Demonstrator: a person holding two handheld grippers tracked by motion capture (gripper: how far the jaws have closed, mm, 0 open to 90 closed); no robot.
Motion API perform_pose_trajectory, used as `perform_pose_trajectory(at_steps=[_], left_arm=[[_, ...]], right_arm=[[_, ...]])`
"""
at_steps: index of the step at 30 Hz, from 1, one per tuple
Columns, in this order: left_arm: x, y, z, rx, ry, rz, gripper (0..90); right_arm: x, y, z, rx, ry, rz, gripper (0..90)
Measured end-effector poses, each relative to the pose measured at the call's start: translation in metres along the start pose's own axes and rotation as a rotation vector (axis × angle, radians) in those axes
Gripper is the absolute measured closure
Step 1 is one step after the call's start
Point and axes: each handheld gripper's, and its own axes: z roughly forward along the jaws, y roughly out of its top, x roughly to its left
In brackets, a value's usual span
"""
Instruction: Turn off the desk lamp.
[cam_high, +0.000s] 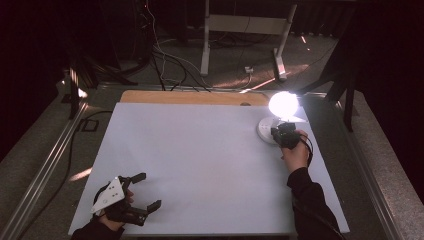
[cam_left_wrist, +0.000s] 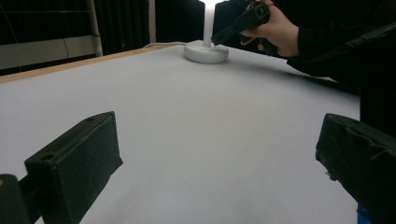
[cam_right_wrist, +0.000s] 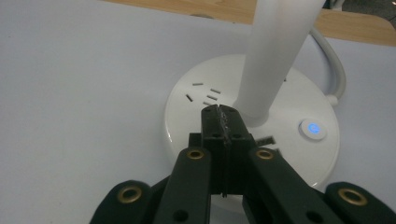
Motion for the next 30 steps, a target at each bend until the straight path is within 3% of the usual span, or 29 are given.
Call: perform_pose_trajectory(at_steps=[11, 13, 16, 20, 26, 30], left_arm=[[0.0, 0.0, 0.001, -0.002, -0.003, 0.001, 0.5], [-0.001, 0.0, 0.0, -0.002, -0.003, 0.003, 0.5], [0.001, -0.001, 0.001, 0.0, 0.001, -0.003, 0.5], [-0.001, 0.0, 0.001, -0.002, 0.001, 0.002, 0.5], [0.0, 0.0, -0.001, -0.006, 0.001, 0.002, 0.5], [0.0, 0.0, 0.0, -0.005, -0.001, 0.002, 0.5]], right_arm=[[0.002, -0.005, 0.003, 0.023, 0.01, -0.007, 90.0], [0.005, -0.009, 0.004, 0.002, 0.015, -0.006, 90.0], [0.012, 0.001, 0.004, 0.004, 0.0, -0.062, 90.0], [0.018, 0.022, -0.014, -0.065, 0.036, -0.05, 89.6], [0.012, 0.018, -0.022, -0.102, 0.127, -0.049, 57.3], [0.008, 0.015, -0.026, -0.085, 0.215, -0.04, 43.1]])
